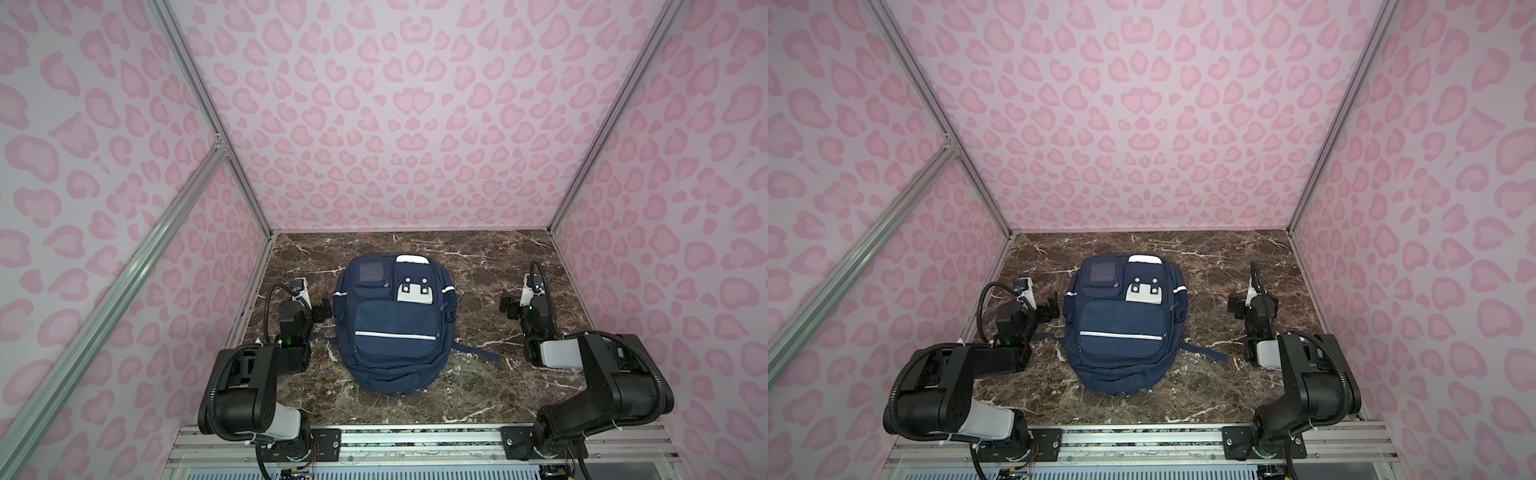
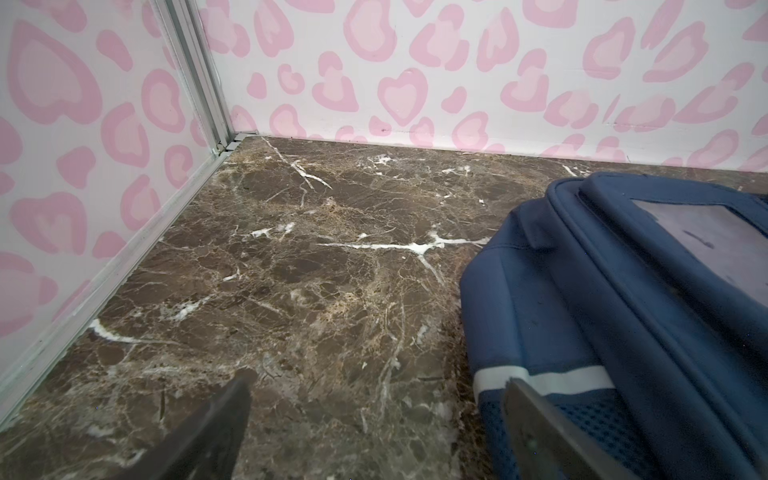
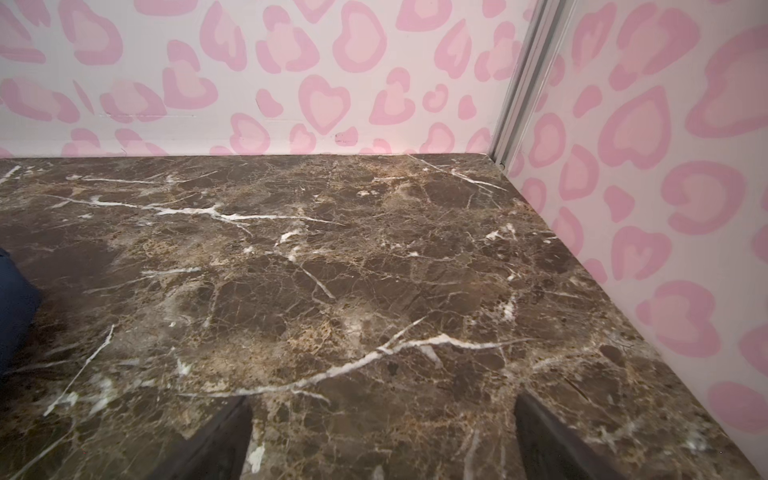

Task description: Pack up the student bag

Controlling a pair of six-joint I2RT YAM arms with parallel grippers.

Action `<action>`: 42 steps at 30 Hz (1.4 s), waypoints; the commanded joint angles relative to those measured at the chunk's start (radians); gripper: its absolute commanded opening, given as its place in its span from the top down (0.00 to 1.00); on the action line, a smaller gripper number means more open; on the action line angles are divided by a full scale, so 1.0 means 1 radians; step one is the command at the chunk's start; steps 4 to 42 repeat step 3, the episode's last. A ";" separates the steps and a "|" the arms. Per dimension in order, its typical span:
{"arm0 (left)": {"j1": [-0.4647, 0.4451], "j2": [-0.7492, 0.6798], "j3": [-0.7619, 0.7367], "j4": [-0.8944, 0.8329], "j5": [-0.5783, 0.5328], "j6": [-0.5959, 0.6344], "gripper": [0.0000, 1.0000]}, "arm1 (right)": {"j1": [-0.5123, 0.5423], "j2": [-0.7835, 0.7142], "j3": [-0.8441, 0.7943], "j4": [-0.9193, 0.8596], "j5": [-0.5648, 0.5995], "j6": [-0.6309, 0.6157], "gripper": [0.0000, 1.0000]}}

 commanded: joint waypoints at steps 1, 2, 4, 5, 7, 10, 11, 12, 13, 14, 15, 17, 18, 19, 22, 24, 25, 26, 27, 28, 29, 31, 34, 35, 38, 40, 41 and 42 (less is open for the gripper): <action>0.001 0.004 0.012 0.036 0.003 0.011 0.02 | 0.001 -0.001 0.002 0.009 -0.004 0.007 0.00; -0.001 0.002 0.010 0.038 0.004 0.010 0.03 | 0.001 -0.001 0.003 0.008 -0.004 0.008 0.00; 0.000 0.001 0.005 0.045 0.003 0.011 0.03 | 0.001 -0.001 0.002 0.009 -0.004 0.007 0.00; 0.000 0.001 0.005 0.045 0.003 0.011 0.03 | 0.001 -0.001 0.002 0.009 -0.004 0.007 0.00; 0.000 0.001 0.005 0.045 0.003 0.011 0.03 | 0.001 -0.001 0.002 0.009 -0.004 0.007 0.00; 0.000 0.001 0.005 0.045 0.003 0.011 0.03 | 0.001 -0.001 0.002 0.009 -0.004 0.007 0.00; 0.000 0.001 0.005 0.045 0.003 0.011 0.03 | 0.001 -0.001 0.002 0.009 -0.004 0.007 0.00; 0.000 0.001 0.005 0.045 0.003 0.011 0.03 | 0.001 -0.001 0.002 0.009 -0.004 0.007 0.00; 0.000 0.001 0.005 0.045 0.003 0.011 0.03 | 0.001 -0.001 0.002 0.009 -0.004 0.007 0.00; 0.000 0.001 0.005 0.045 0.003 0.011 0.03 | 0.001 -0.001 0.002 0.009 -0.004 0.007 0.00; 0.000 0.001 0.005 0.045 0.003 0.011 0.03 | 0.001 -0.001 0.002 0.009 -0.004 0.007 0.00; 0.000 0.001 0.005 0.045 0.003 0.011 0.03 | 0.001 -0.001 0.002 0.009 -0.004 0.007 0.00; 0.000 0.001 0.005 0.045 0.003 0.011 0.03 | 0.001 -0.001 0.002 0.009 -0.004 0.007 0.00; 0.000 0.001 0.005 0.045 0.003 0.011 0.03 | 0.001 -0.001 0.002 0.009 -0.004 0.007 0.00; 0.000 0.001 0.005 0.045 0.003 0.011 0.03 | 0.001 -0.001 0.002 0.009 -0.004 0.007 0.00; 0.000 0.001 0.005 0.045 0.003 0.011 0.03 | 0.001 -0.001 0.002 0.009 -0.004 0.007 0.00; 0.000 0.001 0.005 0.045 0.003 0.011 0.03 | 0.001 -0.001 0.002 0.009 -0.004 0.007 0.00; 0.000 0.001 0.005 0.045 0.003 0.011 0.03 | 0.001 -0.001 0.002 0.009 -0.004 0.007 0.00; 0.000 0.001 0.005 0.045 0.003 0.011 0.03 | 0.001 -0.001 0.002 0.009 -0.004 0.007 0.00; 0.000 0.001 0.005 0.045 0.003 0.011 0.03 | 0.001 -0.001 0.002 0.009 -0.004 0.007 0.00; 0.000 0.001 0.005 0.045 0.003 0.011 0.03 | 0.001 -0.001 0.002 0.009 -0.004 0.007 0.00; 0.000 0.001 0.005 0.045 0.003 0.011 0.03 | 0.001 -0.001 0.002 0.009 -0.004 0.007 0.00; 0.000 0.001 0.005 0.045 0.003 0.011 0.03 | 0.001 -0.001 0.002 0.009 -0.004 0.007 0.00; 0.000 0.001 0.005 0.045 0.003 0.011 0.03 | 0.001 -0.001 0.002 0.009 -0.004 0.007 0.00; 0.000 0.001 0.005 0.045 0.003 0.011 0.03 | 0.001 -0.001 0.002 0.009 -0.004 0.007 0.00; 0.000 0.001 0.005 0.045 0.003 0.011 0.03 | 0.001 -0.001 0.002 0.009 -0.004 0.007 0.00; 0.000 0.001 0.005 0.045 0.003 0.011 0.03 | 0.001 -0.001 0.002 0.009 -0.004 0.007 0.00; 0.000 0.001 0.005 0.045 0.003 0.011 0.03 | 0.001 -0.001 0.002 0.009 -0.004 0.007 0.00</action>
